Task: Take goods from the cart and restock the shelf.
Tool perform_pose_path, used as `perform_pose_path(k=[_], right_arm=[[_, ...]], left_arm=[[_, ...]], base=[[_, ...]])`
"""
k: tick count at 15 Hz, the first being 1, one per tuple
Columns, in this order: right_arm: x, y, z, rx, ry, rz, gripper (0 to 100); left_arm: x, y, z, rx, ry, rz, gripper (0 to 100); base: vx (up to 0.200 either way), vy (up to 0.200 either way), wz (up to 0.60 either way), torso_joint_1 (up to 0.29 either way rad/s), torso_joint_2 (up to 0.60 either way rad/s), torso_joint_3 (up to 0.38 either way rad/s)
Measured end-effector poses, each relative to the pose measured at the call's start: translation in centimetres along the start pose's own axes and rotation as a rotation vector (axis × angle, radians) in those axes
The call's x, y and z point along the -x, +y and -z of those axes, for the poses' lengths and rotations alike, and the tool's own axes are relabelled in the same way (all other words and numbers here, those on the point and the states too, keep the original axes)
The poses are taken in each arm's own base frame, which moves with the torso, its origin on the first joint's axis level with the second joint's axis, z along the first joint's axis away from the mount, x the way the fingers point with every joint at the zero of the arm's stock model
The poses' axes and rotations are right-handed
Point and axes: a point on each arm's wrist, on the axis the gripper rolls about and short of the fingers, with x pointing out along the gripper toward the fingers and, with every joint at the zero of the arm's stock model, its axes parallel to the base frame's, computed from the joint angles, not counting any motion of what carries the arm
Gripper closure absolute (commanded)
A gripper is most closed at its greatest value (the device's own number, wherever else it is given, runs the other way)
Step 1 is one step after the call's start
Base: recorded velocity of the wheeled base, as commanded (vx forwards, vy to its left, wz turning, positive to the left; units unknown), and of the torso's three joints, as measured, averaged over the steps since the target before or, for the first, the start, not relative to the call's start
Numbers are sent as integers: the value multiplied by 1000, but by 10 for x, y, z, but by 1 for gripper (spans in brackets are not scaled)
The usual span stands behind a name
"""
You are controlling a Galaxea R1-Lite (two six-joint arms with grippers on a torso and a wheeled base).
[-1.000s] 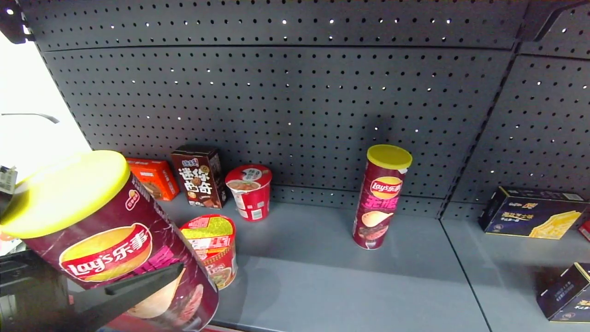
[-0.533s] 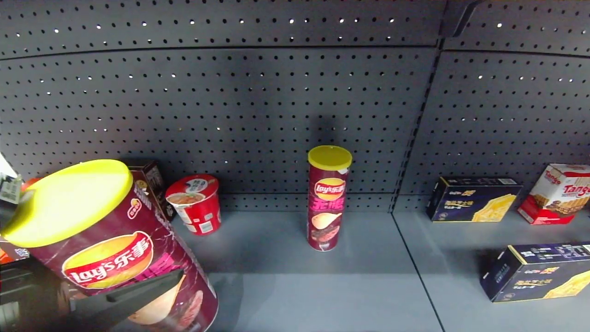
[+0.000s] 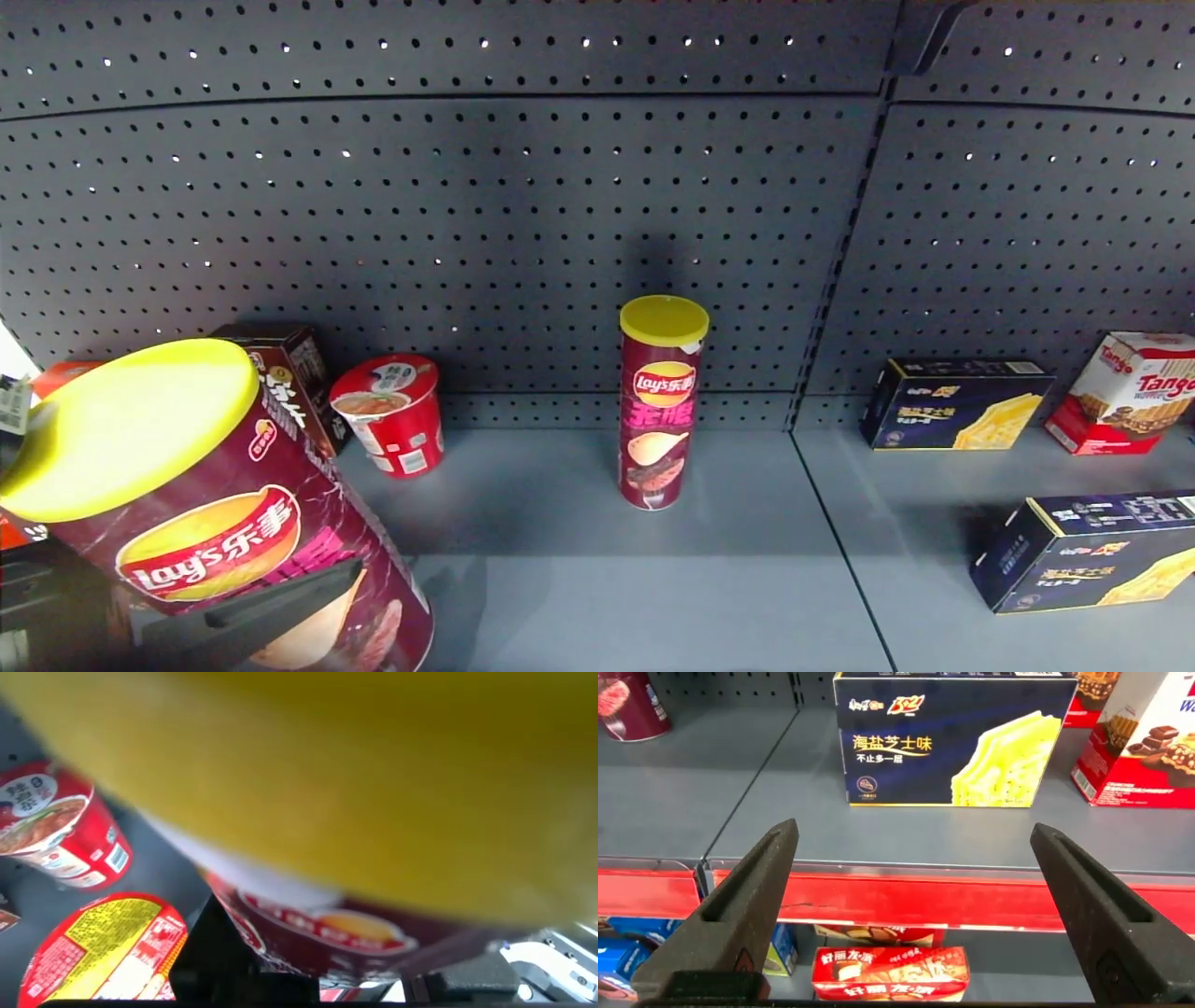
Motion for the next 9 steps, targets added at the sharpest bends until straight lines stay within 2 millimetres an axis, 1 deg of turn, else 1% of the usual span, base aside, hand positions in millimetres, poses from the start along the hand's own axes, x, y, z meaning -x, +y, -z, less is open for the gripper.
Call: perform_pose_path(k=[6,9], right_arm=[[0,0,0,6,2,-2,0],[0,-1,-2,-36,13,30,0]], left_arm=[[3,0,2,0,-5,-8,100],[0,0,1,-2,0,-4,100]], base=[[0,0,0,0,0,0],[0,0,0,0,0,0]])
